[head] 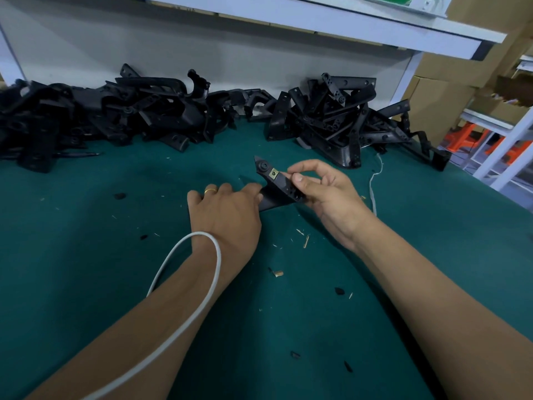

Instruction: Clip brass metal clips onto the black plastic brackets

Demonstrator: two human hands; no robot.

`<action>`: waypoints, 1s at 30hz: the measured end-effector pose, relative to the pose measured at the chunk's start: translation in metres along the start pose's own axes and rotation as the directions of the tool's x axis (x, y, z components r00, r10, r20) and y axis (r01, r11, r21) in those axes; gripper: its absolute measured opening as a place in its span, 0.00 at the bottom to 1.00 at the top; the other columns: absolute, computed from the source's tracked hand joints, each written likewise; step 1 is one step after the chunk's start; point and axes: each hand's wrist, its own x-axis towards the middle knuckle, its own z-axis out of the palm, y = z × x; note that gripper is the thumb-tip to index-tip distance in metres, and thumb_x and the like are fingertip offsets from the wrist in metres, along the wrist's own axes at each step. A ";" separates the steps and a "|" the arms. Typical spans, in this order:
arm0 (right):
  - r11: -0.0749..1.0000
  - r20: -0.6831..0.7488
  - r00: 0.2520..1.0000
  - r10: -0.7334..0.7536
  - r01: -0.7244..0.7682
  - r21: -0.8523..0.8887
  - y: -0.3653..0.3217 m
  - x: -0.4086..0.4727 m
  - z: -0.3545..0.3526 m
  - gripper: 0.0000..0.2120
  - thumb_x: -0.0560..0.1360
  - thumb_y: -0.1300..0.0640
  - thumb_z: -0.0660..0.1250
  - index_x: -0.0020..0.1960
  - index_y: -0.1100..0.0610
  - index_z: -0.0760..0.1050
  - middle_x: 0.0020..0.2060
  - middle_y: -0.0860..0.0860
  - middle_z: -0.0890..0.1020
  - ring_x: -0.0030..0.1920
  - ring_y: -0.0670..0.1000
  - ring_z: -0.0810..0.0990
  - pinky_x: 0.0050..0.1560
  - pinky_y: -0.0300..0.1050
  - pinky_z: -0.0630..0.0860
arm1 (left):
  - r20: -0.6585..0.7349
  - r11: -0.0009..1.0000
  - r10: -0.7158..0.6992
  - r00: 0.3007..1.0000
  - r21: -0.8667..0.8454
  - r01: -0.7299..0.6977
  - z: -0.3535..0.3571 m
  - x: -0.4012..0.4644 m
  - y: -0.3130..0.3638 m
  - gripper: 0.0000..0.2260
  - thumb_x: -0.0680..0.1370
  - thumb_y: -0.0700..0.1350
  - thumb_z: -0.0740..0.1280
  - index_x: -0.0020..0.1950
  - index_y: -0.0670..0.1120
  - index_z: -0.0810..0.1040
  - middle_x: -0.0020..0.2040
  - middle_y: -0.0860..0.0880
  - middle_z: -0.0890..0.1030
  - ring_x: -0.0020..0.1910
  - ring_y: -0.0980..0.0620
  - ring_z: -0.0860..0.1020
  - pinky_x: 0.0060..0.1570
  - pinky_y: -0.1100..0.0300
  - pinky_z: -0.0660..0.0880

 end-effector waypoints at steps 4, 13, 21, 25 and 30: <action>1.000 0.010 1.000 0.026 -0.026 0.001 0.003 0.001 0.002 0.06 0.83 0.65 0.63 0.58 0.63 0.77 0.46 0.58 0.85 0.44 0.52 0.83 0.55 0.46 0.79 | 0.009 1.000 0.000 1.000 0.005 0.000 0.000 0.000 0.001 0.13 0.86 0.53 0.53 0.64 0.58 0.75 0.46 0.47 0.79 0.51 0.42 0.76 0.50 0.48 0.60; 0.997 0.011 0.999 0.031 -0.031 0.074 0.006 0.002 0.005 0.03 0.84 0.65 0.63 0.52 0.59 0.74 0.45 0.55 0.84 0.43 0.51 0.83 0.53 0.44 0.79 | 0.023 1.000 -0.003 1.000 -0.011 0.003 -0.002 0.000 -0.001 0.13 0.86 0.53 0.53 0.64 0.58 0.75 0.47 0.47 0.79 0.51 0.41 0.76 0.53 0.46 0.63; 0.990 -0.009 1.000 0.029 -0.030 -0.136 0.005 0.002 0.002 0.06 0.84 0.65 0.63 0.50 0.58 0.74 0.48 0.63 0.82 0.48 0.58 0.79 0.61 0.52 0.73 | 0.011 1.000 -0.003 1.000 -0.019 0.003 -0.001 -0.001 -0.001 0.12 0.86 0.53 0.53 0.62 0.59 0.75 0.46 0.47 0.79 0.49 0.42 0.76 0.51 0.47 0.62; 0.991 -0.030 0.999 -0.029 0.025 -0.133 0.009 -0.002 0.004 0.04 0.84 0.66 0.63 0.51 0.59 0.74 0.44 0.59 0.84 0.42 0.51 0.81 0.54 0.45 0.77 | 0.013 1.000 -0.008 1.000 -0.018 0.009 -0.001 -0.001 -0.002 0.12 0.86 0.53 0.52 0.62 0.59 0.74 0.46 0.47 0.79 0.49 0.42 0.76 0.51 0.48 0.61; 0.986 -0.110 0.990 -0.084 0.067 -0.152 0.015 -0.009 0.009 0.02 0.83 0.64 0.66 0.55 0.61 0.76 0.47 0.60 0.88 0.47 0.55 0.87 0.54 0.47 0.82 | -0.007 1.000 -0.002 1.000 -0.006 0.002 0.000 -0.001 -0.002 0.12 0.86 0.53 0.53 0.62 0.59 0.74 0.46 0.47 0.79 0.48 0.43 0.75 0.49 0.49 0.57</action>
